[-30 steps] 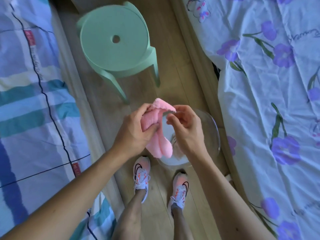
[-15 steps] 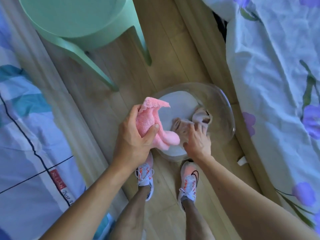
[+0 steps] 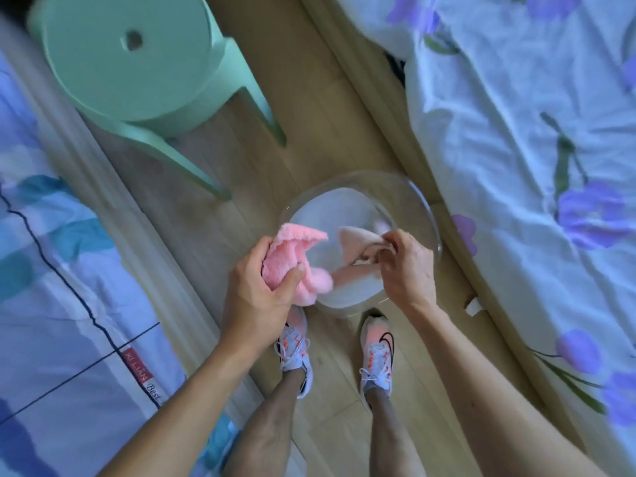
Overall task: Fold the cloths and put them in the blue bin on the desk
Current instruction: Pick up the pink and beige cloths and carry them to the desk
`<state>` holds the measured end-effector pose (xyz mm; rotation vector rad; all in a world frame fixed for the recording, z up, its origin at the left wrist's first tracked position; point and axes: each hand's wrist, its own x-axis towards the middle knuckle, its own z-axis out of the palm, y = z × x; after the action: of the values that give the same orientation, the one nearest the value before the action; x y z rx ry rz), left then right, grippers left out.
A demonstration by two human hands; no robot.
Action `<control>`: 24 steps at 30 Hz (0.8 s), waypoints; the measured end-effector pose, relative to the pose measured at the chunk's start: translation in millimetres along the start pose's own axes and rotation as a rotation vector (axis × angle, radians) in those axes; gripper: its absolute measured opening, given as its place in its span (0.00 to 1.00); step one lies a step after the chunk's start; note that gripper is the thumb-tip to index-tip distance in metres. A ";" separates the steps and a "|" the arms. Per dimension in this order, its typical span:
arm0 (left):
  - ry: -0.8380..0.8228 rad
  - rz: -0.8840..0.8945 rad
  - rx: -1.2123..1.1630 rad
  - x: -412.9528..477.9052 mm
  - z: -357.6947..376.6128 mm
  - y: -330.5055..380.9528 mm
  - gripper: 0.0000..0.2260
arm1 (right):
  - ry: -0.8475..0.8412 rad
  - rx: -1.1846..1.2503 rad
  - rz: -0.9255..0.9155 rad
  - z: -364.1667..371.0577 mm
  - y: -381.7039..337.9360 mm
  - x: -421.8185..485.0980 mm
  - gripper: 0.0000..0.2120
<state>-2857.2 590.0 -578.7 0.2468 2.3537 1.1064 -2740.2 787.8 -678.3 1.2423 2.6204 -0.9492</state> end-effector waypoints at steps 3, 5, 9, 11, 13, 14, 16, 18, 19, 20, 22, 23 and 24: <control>0.028 -0.016 -0.046 -15.9 -15.8 41.5 0.08 | -0.034 0.314 0.004 -67.0 -45.9 -31.7 0.07; 0.034 -0.008 -0.093 -29.9 -28.7 73.8 0.08 | -0.056 0.460 -0.008 -112.9 -79.8 -59.1 0.06; -0.021 0.038 -0.150 -66.3 -56.3 139.5 0.05 | -0.098 0.657 -0.023 -193.3 -139.7 -114.1 0.04; -0.082 0.079 -0.176 -86.8 -71.4 174.6 0.05 | -0.072 0.728 -0.002 -228.5 -163.3 -139.6 0.05; -0.152 0.140 -0.194 -109.2 -89.5 212.1 0.08 | -0.018 0.807 0.001 -264.0 -183.9 -162.9 0.06; -0.201 0.175 -0.196 -120.4 -98.5 230.0 0.11 | -0.002 0.831 -0.009 -280.0 -192.2 -173.3 0.05; -0.272 0.285 -0.166 -141.2 -114.5 259.9 0.18 | 0.009 0.864 -0.026 -309.5 -203.3 -193.6 0.04; -0.316 0.398 -0.102 -161.5 -128.4 286.9 0.26 | 0.015 0.889 -0.027 -339.2 -208.8 -212.8 0.09; -0.332 0.439 -0.087 -169.1 -132.8 297.5 0.29 | 0.008 0.894 -0.033 -353.1 -211.0 -220.4 0.10; -0.336 0.475 -0.072 -178.0 -137.4 308.8 0.30 | 0.007 0.892 -0.047 -366.9 -212.4 -229.5 0.11; -0.311 0.556 -0.057 -196.3 -143.2 331.5 0.28 | 0.014 0.904 -0.079 -394.2 -213.6 -249.8 0.13; -0.294 0.589 -0.064 -205.8 -144.3 342.6 0.26 | 0.025 0.911 -0.096 -407.6 -212.7 -260.9 0.13; -0.286 0.605 -0.075 -216.7 -144.3 353.1 0.23 | 0.033 0.910 -0.110 -419.0 -209.5 -272.4 0.13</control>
<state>-2769.6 642.9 -152.1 1.0663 2.0196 1.3137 -2637.7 744.4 -148.0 1.2143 2.3117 -2.3000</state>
